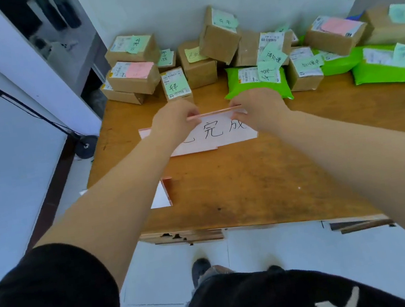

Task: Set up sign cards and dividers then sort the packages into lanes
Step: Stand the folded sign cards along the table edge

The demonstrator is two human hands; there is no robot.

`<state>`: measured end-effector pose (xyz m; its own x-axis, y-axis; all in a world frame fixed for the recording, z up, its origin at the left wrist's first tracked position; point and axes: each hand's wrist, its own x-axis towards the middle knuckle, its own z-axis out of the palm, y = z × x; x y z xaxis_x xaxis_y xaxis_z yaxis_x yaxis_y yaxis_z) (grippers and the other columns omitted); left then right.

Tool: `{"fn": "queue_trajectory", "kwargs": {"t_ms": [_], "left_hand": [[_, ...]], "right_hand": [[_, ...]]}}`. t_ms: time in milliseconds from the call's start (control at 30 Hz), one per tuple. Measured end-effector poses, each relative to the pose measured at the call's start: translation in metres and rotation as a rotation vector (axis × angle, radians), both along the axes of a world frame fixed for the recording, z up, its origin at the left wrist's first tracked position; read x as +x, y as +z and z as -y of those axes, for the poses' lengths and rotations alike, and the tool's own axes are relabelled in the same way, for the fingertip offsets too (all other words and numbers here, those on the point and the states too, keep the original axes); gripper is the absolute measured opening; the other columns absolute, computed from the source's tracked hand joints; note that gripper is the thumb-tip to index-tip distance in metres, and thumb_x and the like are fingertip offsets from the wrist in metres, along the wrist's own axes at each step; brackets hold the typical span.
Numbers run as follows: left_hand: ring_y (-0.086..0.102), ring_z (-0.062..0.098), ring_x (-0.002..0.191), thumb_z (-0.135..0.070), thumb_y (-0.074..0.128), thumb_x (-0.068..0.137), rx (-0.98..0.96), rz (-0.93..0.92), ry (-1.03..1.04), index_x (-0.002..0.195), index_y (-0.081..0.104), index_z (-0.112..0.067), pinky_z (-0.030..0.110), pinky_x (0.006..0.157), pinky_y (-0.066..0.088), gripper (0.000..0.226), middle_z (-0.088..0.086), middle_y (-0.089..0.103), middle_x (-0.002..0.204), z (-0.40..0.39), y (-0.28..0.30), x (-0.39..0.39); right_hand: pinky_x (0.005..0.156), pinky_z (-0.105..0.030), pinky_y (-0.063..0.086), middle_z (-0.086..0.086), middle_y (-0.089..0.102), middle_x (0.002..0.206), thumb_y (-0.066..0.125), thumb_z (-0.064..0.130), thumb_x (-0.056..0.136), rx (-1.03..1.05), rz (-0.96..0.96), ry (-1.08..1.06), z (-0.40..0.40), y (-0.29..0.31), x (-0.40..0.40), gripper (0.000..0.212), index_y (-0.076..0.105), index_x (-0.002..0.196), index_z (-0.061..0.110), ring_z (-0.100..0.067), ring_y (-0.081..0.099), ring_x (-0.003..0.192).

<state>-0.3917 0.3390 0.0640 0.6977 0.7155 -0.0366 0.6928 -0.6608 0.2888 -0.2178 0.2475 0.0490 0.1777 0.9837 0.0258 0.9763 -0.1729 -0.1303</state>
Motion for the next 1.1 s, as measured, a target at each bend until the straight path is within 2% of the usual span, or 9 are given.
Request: {"fn": "queue_trajectory", "kwargs": {"t_ms": [133, 267, 567, 667, 767, 833, 967, 1100], "left_hand": [[0.055, 0.022, 0.111, -0.027, 0.056, 0.091, -0.041, 0.012, 0.007, 0.113, 0.065, -0.016, 0.037, 0.094, 0.045, 0.025, 0.003, 0.062, 0.117, 0.045, -0.016, 0.011], [0.053, 0.021, 0.115, -0.026, 0.057, 0.091, -0.144, -0.038, 0.019, 0.114, 0.064, -0.016, 0.037, 0.097, 0.043, 0.026, 0.002, 0.061, 0.12, 0.083, -0.044, 0.02], [0.055, 0.021, 0.111, -0.027, 0.057, 0.092, -0.229, -0.12, -0.016, 0.113, 0.064, -0.018, 0.034, 0.091, 0.047, 0.024, 0.001, 0.061, 0.119, 0.115, -0.082, 0.033], [0.055, 0.02, 0.11, -0.028, 0.056, 0.092, -0.225, -0.101, -0.026, 0.112, 0.064, -0.018, 0.034, 0.089, 0.046, 0.024, 0.001, 0.061, 0.118, 0.115, -0.087, 0.034], [0.054, 0.017, 0.113, -0.036, 0.056, 0.091, -0.225, -0.083, -0.018, 0.115, 0.062, -0.02, 0.033, 0.092, 0.045, 0.03, -0.002, 0.059, 0.12, 0.111, -0.084, 0.031], [0.052, 0.016, 0.117, -0.04, 0.055, 0.09, -0.208, -0.044, 0.021, 0.12, 0.059, -0.02, 0.034, 0.097, 0.044, 0.036, -0.003, 0.058, 0.124, 0.101, -0.076, 0.025], [0.047, 0.019, 0.123, -0.033, 0.055, 0.091, -0.088, 0.007, 0.121, 0.127, 0.053, -0.02, 0.038, 0.102, 0.04, 0.038, 0.0, 0.055, 0.128, 0.063, -0.059, 0.001], [0.042, 0.021, 0.13, -0.033, 0.058, 0.09, -0.009, -0.023, 0.206, 0.132, 0.047, -0.02, 0.039, 0.106, 0.038, 0.045, 0.002, 0.048, 0.139, 0.016, -0.053, -0.021]], "right_hand": [[0.07, -0.03, 0.038, -0.004, 0.065, 0.11, 0.051, 0.035, 0.093, -0.022, -0.03, 0.007, 0.046, -0.013, 0.012, 0.027, 0.063, 0.113, 0.021, -0.027, 0.056, 0.107], [0.079, -0.033, 0.044, -0.002, 0.063, 0.118, 0.053, 0.036, 0.092, -0.136, -0.061, -0.006, 0.087, -0.037, 0.019, 0.028, 0.062, 0.116, 0.023, -0.026, 0.056, 0.111], [0.07, -0.028, 0.039, -0.001, 0.063, 0.116, 0.05, 0.035, 0.095, -0.25, -0.089, -0.061, 0.126, -0.076, 0.024, 0.026, 0.06, 0.115, 0.022, -0.025, 0.057, 0.106], [0.074, -0.029, 0.043, 0.001, 0.064, 0.117, 0.051, 0.035, 0.094, -0.237, -0.112, -0.068, 0.127, -0.079, 0.026, 0.026, 0.059, 0.115, 0.023, -0.024, 0.057, 0.108], [0.082, -0.03, 0.046, 0.005, 0.061, 0.122, 0.051, 0.044, 0.092, -0.214, -0.179, -0.058, 0.125, -0.074, 0.026, 0.041, 0.052, 0.127, 0.023, -0.019, 0.056, 0.113], [0.084, -0.03, 0.046, 0.005, 0.061, 0.122, 0.049, 0.046, 0.092, -0.17, -0.216, -0.052, 0.117, -0.069, 0.026, 0.044, 0.051, 0.129, 0.022, -0.017, 0.056, 0.113], [0.089, -0.033, 0.046, 0.002, 0.06, 0.123, 0.05, 0.044, 0.092, -0.133, -0.219, -0.044, 0.081, -0.058, 0.021, 0.042, 0.053, 0.126, 0.019, -0.02, 0.055, 0.114], [0.096, -0.034, 0.043, 0.0, 0.055, 0.13, 0.054, 0.04, 0.091, -0.115, -0.219, -0.028, 0.032, -0.052, 0.005, 0.045, 0.049, 0.13, 0.018, -0.021, 0.05, 0.121]]}}
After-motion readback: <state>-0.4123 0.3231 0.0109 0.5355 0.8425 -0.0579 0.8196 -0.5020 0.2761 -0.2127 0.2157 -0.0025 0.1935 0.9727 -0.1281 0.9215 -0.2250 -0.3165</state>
